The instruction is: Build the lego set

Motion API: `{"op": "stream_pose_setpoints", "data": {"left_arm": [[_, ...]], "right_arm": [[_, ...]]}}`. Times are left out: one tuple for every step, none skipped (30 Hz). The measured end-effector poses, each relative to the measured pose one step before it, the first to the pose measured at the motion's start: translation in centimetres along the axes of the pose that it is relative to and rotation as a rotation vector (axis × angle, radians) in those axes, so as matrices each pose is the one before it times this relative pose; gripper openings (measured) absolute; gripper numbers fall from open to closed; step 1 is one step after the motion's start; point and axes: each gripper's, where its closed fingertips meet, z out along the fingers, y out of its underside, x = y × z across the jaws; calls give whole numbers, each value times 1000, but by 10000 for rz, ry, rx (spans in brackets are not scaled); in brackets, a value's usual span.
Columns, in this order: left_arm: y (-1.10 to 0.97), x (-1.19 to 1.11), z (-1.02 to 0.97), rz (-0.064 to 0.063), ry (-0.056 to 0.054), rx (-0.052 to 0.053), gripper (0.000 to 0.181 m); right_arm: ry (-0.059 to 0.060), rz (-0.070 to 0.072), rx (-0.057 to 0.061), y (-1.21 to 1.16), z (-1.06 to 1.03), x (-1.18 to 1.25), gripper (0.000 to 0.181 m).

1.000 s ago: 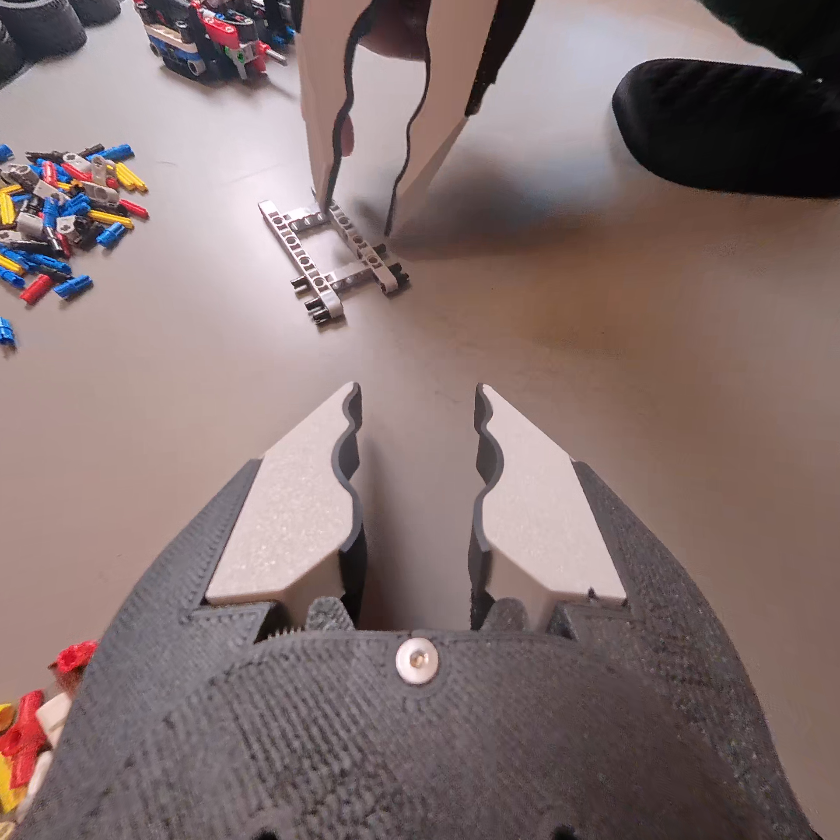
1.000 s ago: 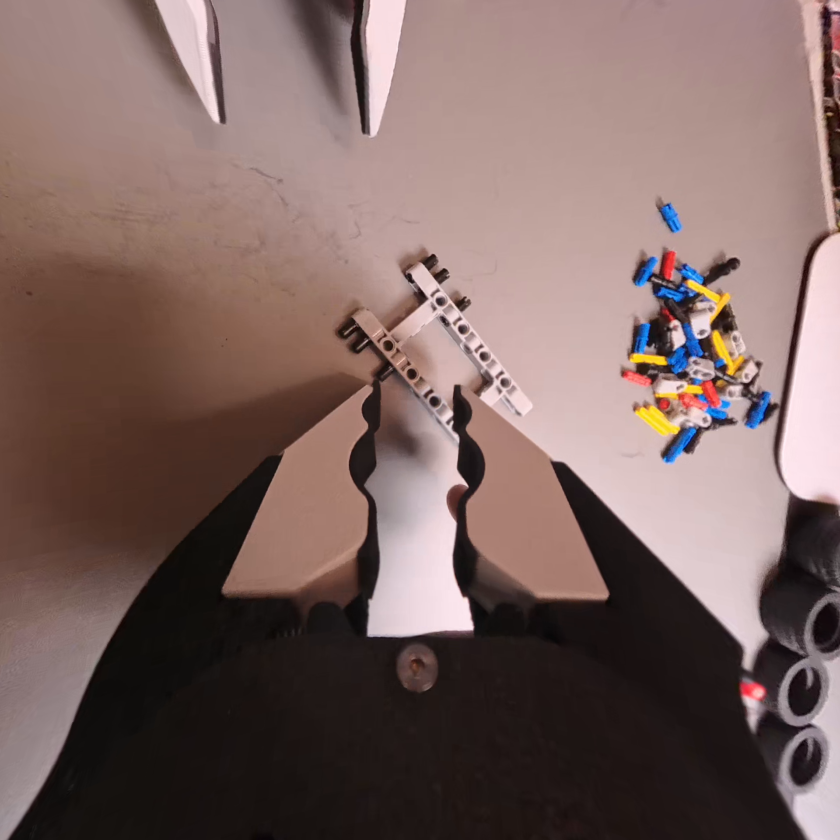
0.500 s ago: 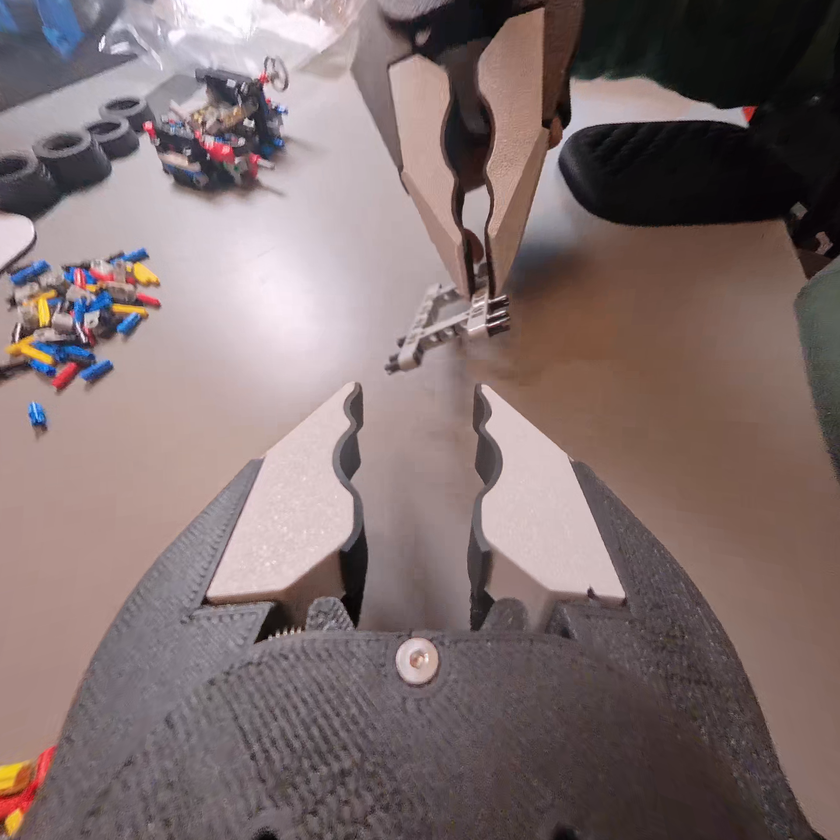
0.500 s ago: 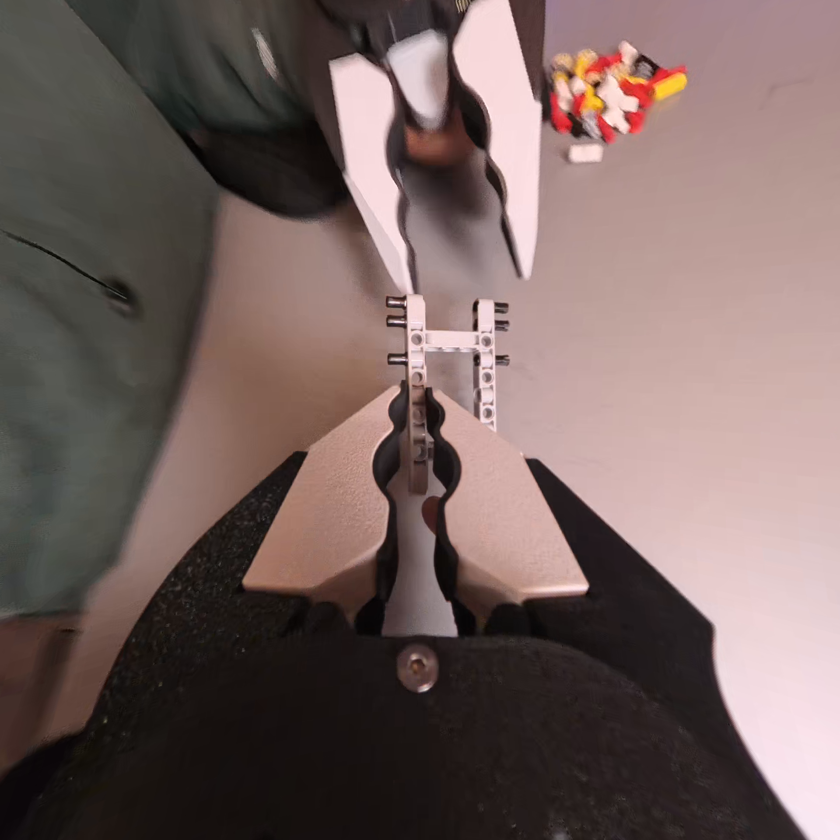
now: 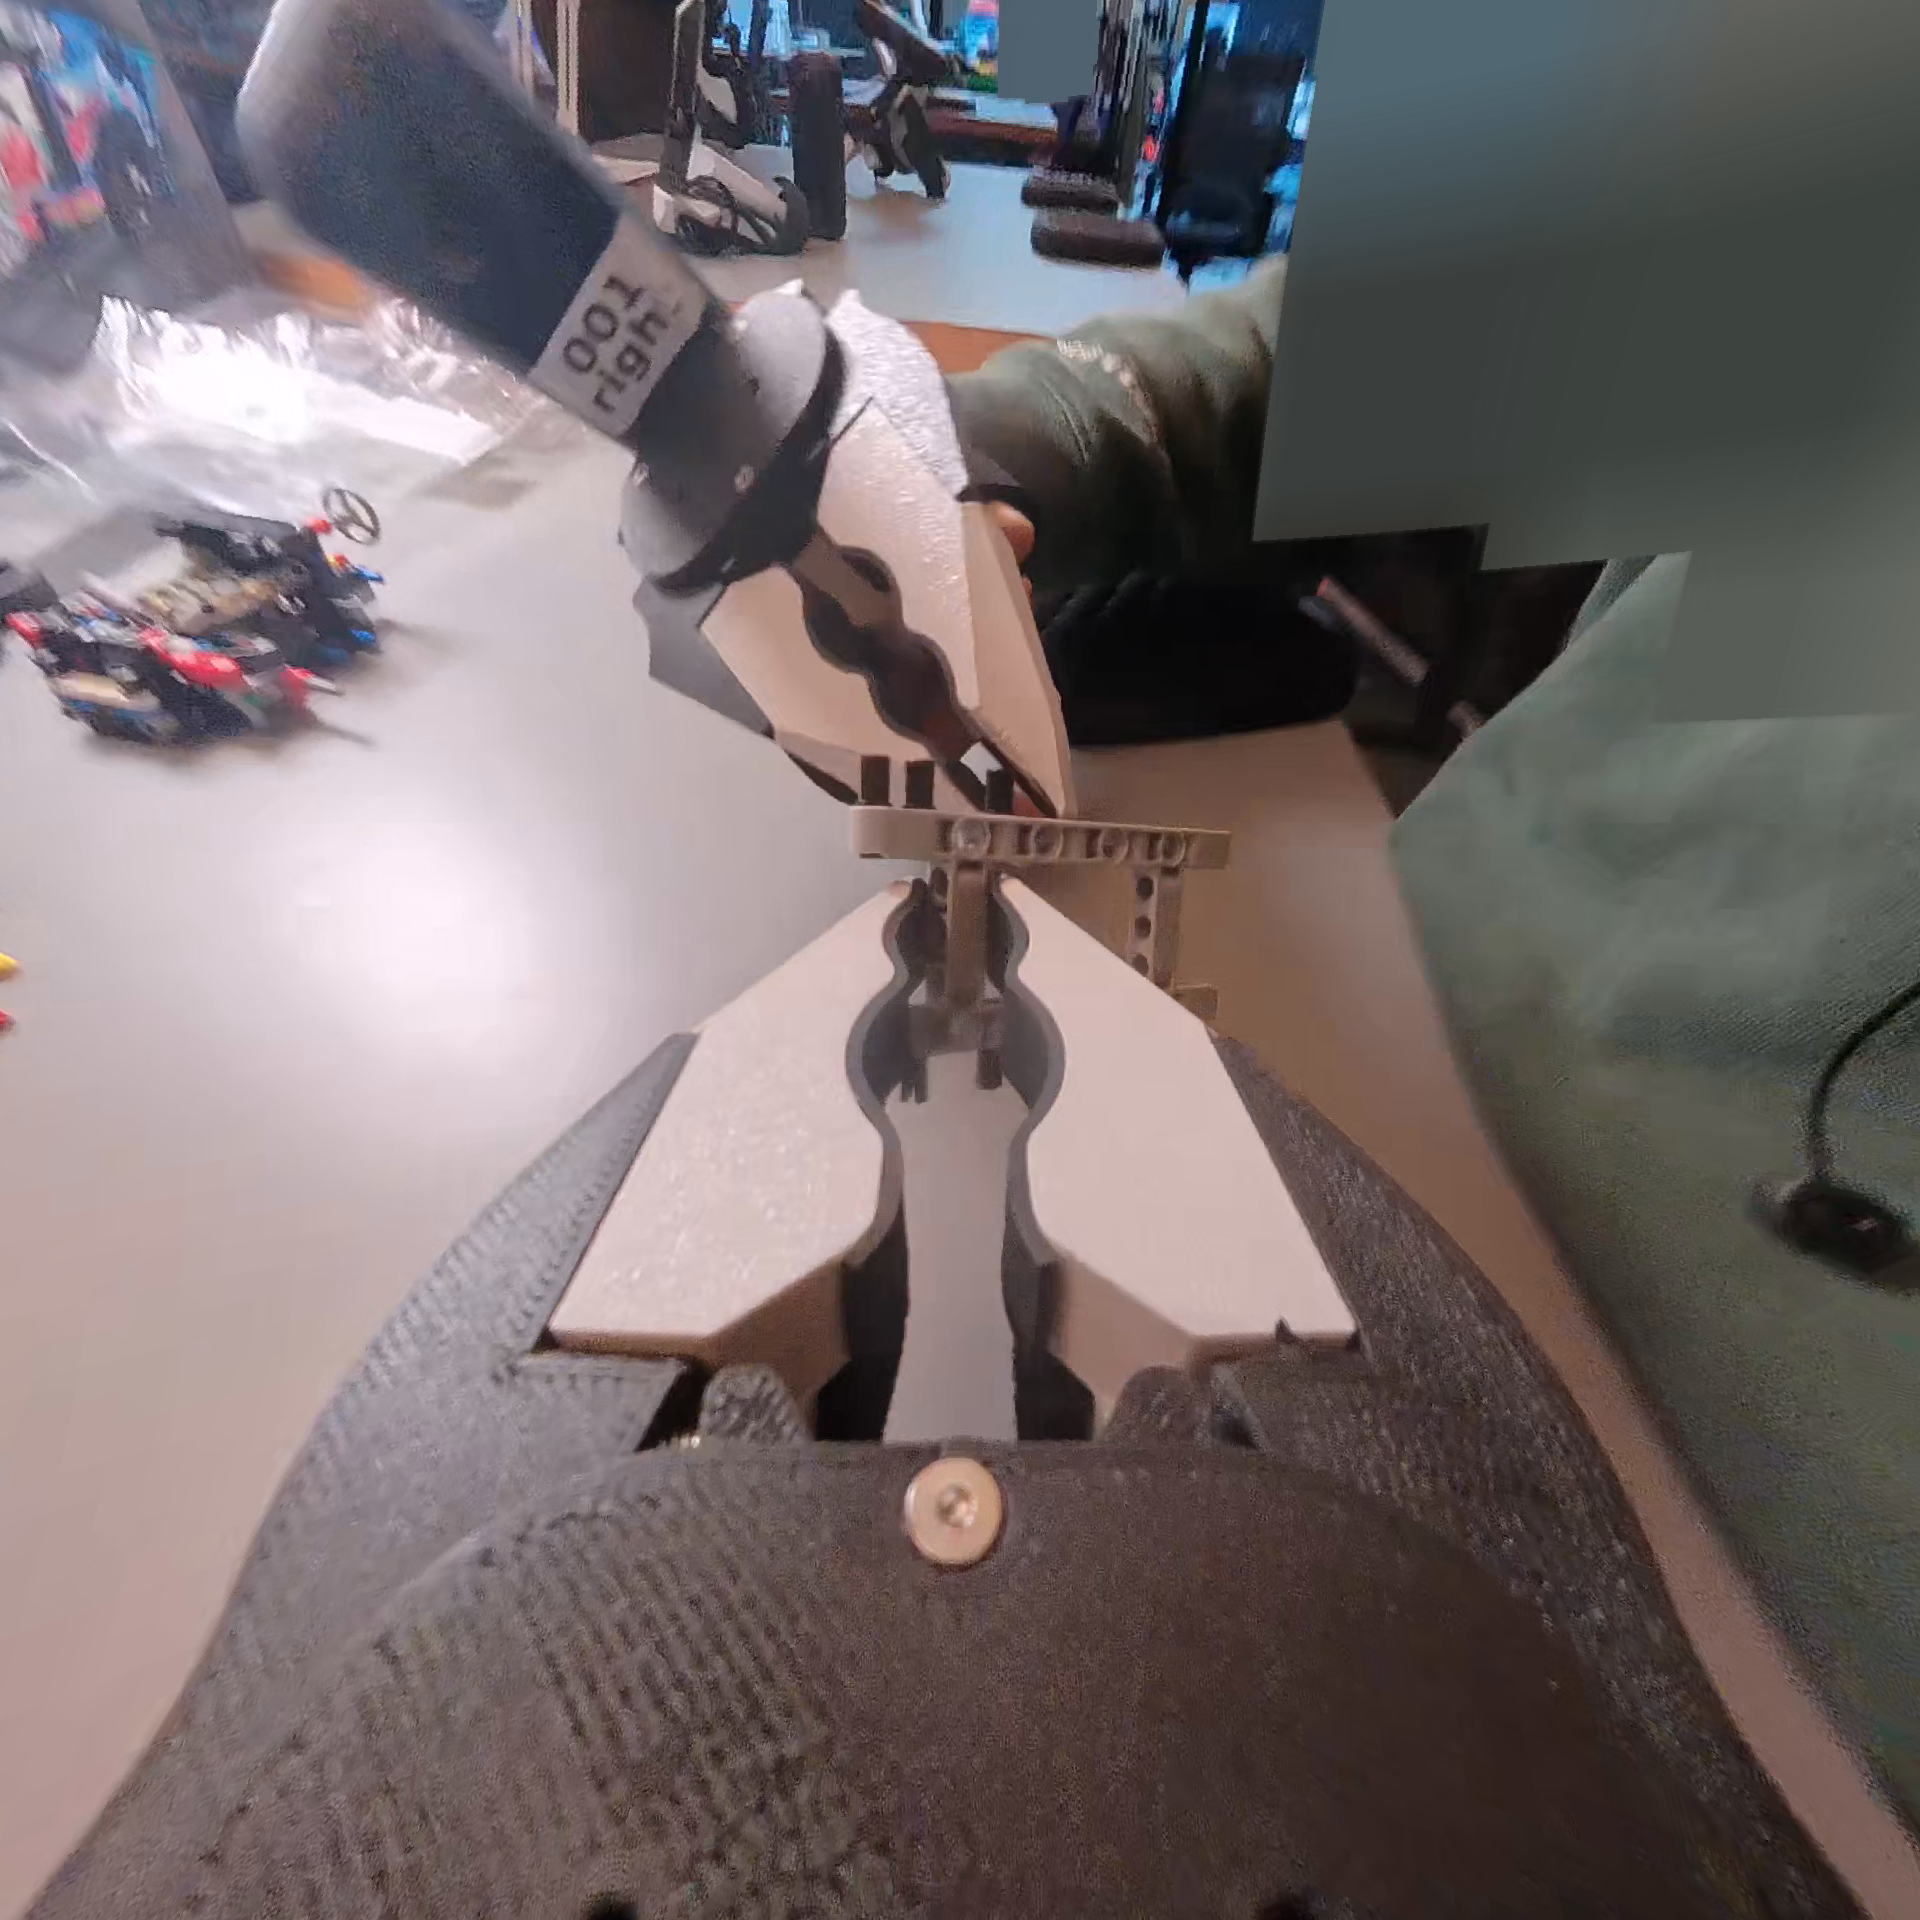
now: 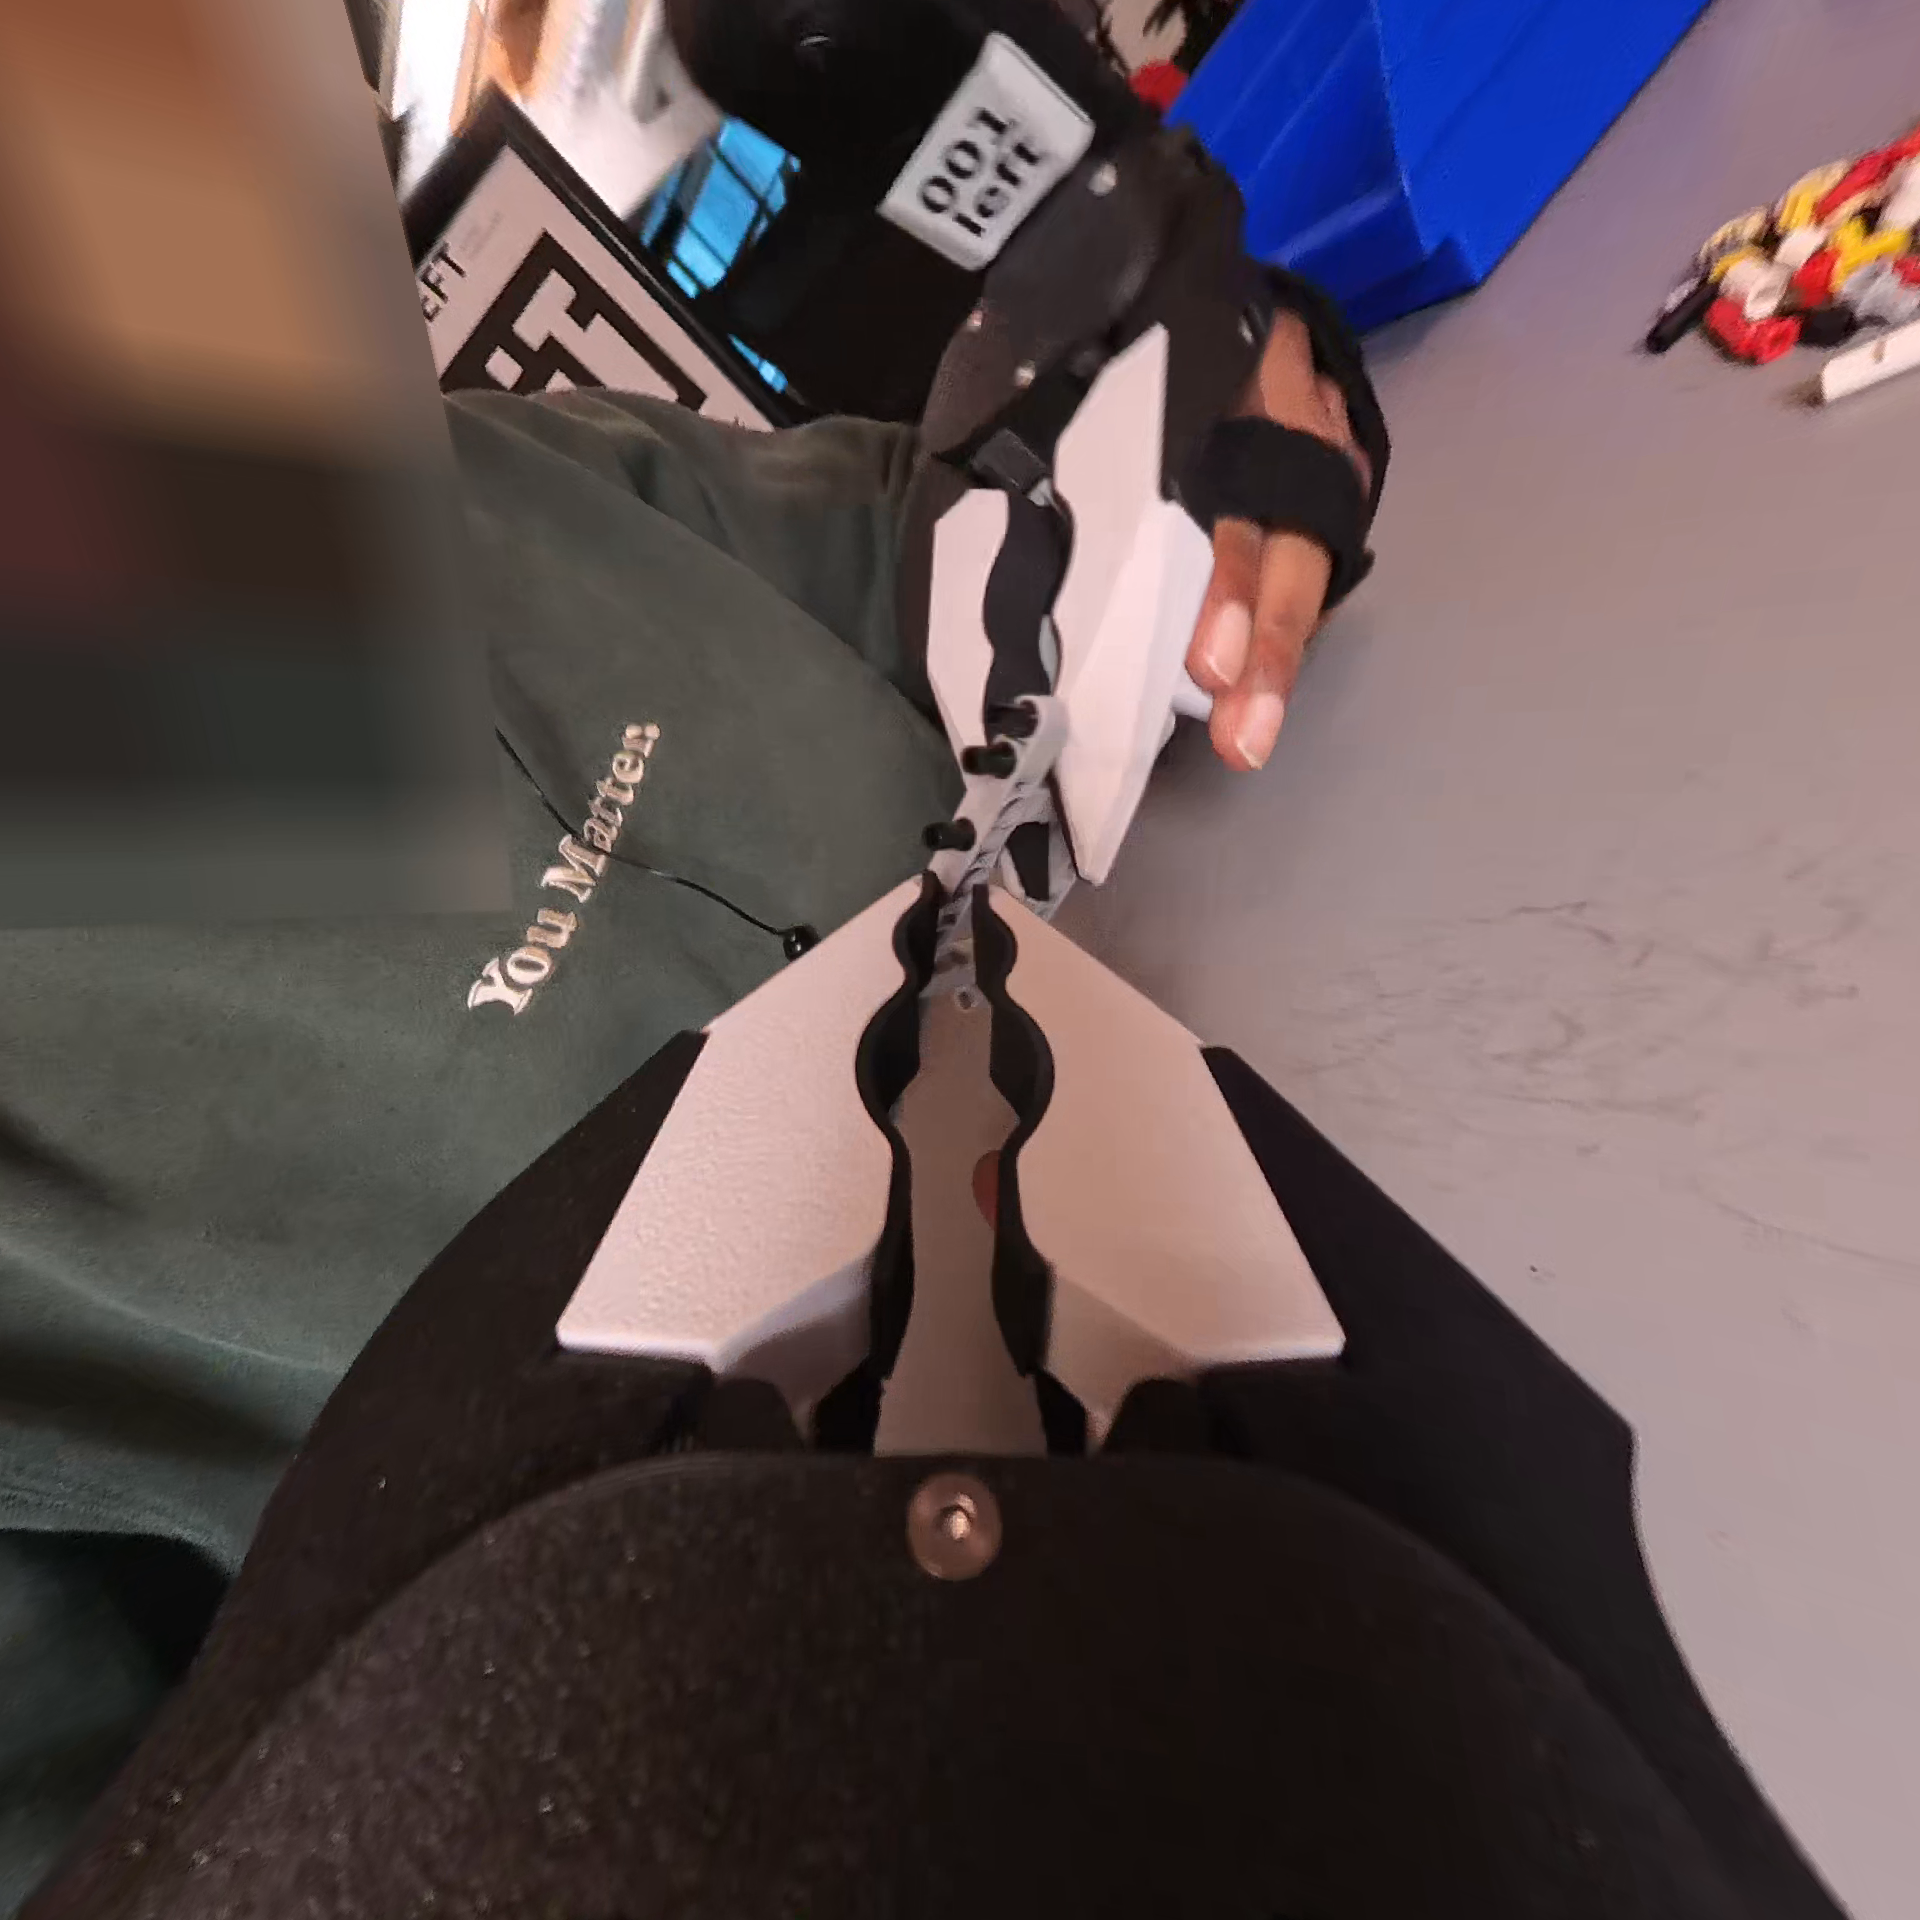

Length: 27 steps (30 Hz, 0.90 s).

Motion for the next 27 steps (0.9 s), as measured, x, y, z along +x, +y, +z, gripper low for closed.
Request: {"op": "stream_pose_setpoints", "data": {"left_arm": [[-235,-89,-21,-699,194,162,8],[-107,-17,8,-534,178,67,8],[-29,-32,50,-359,93,22,8],[69,-35,78,-260,30,-42,8],[141,-22,123,-194,16,-79,8],[183,-53,138,-154,-25,-97,8],[149,-16,147,-96,-24,-71,8],[156,-53,145,-94,-43,-80,8],[112,-5,127,-59,-18,-58,8],[72,-6,115,-58,-9,-35,8],[76,-10,99,-65,-3,-40,8],[66,-18,65,-40,-4,-30,8],[62,-61,50,-33,-35,-29,8],[70,-114,16,-46,-66,-44,8],[53,-100,14,-41,-55,-28,8],[41,-126,-12,-51,-63,-17,8],[39,-96,-10,-42,-44,-23,8],[61,-57,9,-17,-24,-38,8],[104,-63,-6,19,-40,-57,8],[30,-83,-33,3,-49,-10,8],[-9,-15,-22,-31,7,9,8],[0,-67,-7,-48,-36,-5,8],[48,-140,2,-29,-83,-38,8],[59,-83,16,7,-47,-42,8],[56,-46,-5,-8,-29,-21,8],[42,-103,-10,-47,-51,-26,8],[48,-69,-1,-28,-36,-25,8]], "right_arm": [[182,-228,320,-461,-228,-110,4],[236,-238,302,-450,-267,-44,6],[190,-243,233,-307,-275,-90,9],[289,-260,185,-213,-284,82,10],[345,-270,218,-208,-302,186,10],[262,-229,248,-235,-284,74,10],[184,-157,239,-219,-262,-12,10],[309,-104,127,-85,-196,206,10],[398,-135,2,74,-142,359,11],[293,-185,-45,151,-75,221,11],[211,-184,-74,186,-18,84,12],[143,-158,-74,176,38,-4,12],[70,-139,-89,193,81,-83,13],[109,-122,-86,169,116,12,13],[108,-128,-94,184,147,24,13],[40,-127,-118,227,177,-55,13],[47,-99,-110,204,197,-16,13],[81,-76,-62,123,178,60,12],[104,-52,-14,41,123,128,11],[89,-32,-2,36,45,167,10],[23,33,34,-4,-1,103,8],[-11,96,57,-33,-3,63,8],[52,78,16,18,12,174,7],[61,21,2,43,33,147,7],[31,-20,7,17,38,52,7],[66,-34,-5,12,34,82,8],[67,-32,-21,28,24,94,8]]}}
